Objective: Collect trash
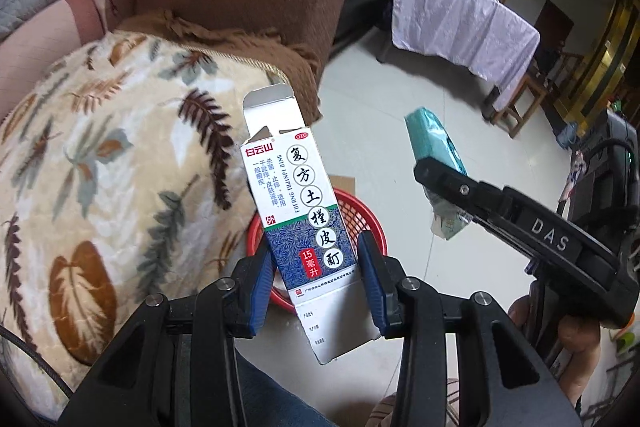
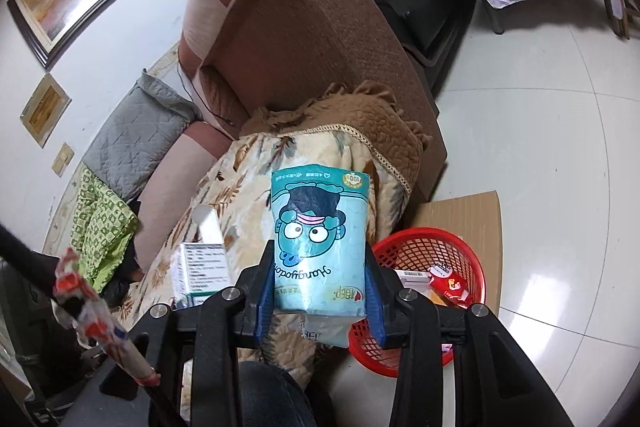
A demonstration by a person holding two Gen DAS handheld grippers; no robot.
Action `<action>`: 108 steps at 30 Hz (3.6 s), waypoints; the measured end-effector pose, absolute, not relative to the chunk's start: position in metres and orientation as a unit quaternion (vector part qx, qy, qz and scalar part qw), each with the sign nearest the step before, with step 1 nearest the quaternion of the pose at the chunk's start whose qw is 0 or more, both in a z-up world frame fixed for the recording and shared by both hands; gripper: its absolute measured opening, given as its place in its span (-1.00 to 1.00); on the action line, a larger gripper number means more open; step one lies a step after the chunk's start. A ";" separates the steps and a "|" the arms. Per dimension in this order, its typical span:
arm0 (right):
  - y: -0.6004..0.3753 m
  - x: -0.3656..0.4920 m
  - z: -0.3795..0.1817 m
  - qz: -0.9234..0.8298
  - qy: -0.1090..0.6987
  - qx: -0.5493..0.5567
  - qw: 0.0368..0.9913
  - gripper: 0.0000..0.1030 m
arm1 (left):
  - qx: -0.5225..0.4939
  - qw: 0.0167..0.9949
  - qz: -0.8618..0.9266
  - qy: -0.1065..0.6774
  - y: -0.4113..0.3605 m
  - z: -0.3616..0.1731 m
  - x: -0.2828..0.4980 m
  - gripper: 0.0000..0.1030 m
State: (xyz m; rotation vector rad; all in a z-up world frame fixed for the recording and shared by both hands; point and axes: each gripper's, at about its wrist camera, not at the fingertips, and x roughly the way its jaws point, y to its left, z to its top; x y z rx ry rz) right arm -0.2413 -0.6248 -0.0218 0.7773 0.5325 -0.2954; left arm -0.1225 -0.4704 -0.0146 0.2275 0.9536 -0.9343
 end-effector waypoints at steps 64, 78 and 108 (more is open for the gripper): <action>-0.548 -0.281 0.051 -0.248 0.304 0.235 0.889 0.76 | 0.094 0.865 -0.344 0.354 -0.385 0.057 -0.166 0.62; -0.548 -0.280 0.050 -0.249 0.305 0.236 0.888 0.76 | 0.095 0.864 -0.344 0.354 -0.384 0.056 -0.165 0.62; -0.552 -0.282 0.046 -0.249 0.307 0.236 0.888 0.76 | 0.097 0.860 -0.347 0.362 -0.381 0.044 -0.166 0.63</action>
